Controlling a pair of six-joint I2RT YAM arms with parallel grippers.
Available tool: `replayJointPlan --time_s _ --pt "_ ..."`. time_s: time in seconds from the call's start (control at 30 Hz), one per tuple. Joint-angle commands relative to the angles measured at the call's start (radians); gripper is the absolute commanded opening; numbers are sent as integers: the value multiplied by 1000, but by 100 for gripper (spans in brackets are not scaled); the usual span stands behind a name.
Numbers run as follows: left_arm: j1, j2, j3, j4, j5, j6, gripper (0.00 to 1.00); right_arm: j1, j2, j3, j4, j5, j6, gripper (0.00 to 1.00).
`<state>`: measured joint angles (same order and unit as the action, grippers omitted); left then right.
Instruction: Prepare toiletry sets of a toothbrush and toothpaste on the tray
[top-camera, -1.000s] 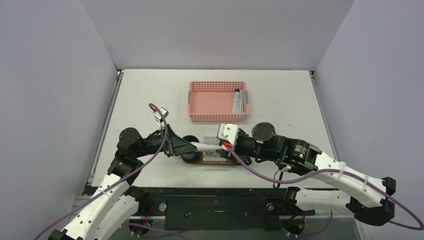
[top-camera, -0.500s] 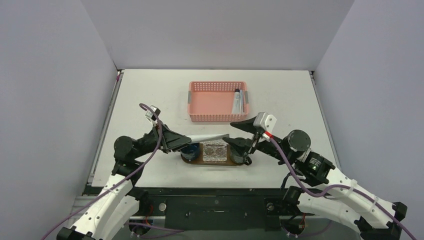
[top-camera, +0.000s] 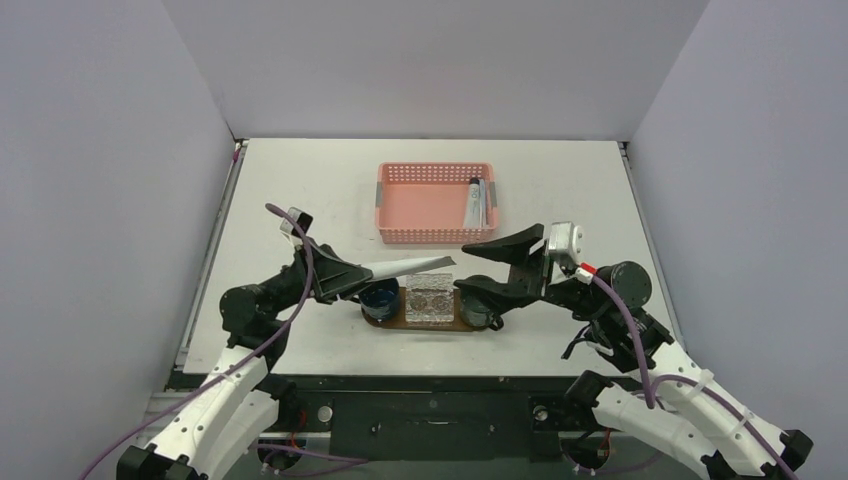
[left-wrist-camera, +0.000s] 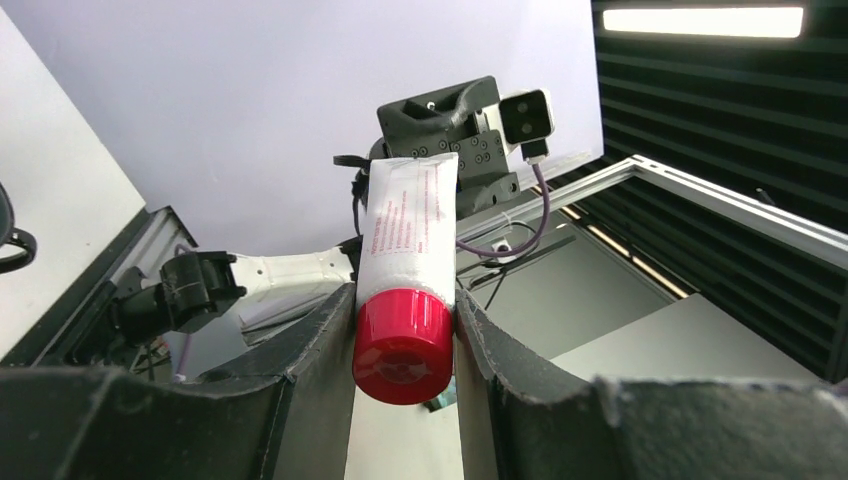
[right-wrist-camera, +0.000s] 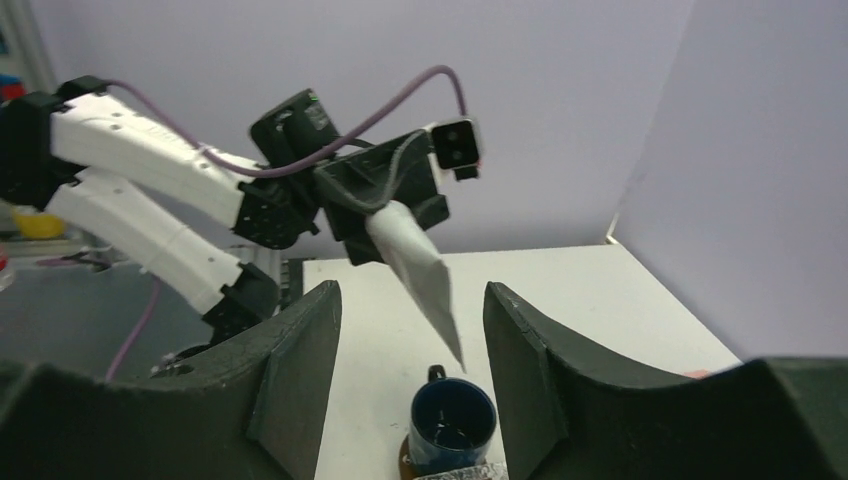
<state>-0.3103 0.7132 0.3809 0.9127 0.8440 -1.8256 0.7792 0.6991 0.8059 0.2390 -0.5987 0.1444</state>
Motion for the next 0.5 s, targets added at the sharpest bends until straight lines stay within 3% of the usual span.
replayJointPlan --time_s 0.0,0.47 --pt "7 21 -3 198 -25 -114 0 -6 42 64 70 -267 0 50" --pt "7 -12 -1 238 -23 -188 0 7 85 125 97 -293 -38 47"
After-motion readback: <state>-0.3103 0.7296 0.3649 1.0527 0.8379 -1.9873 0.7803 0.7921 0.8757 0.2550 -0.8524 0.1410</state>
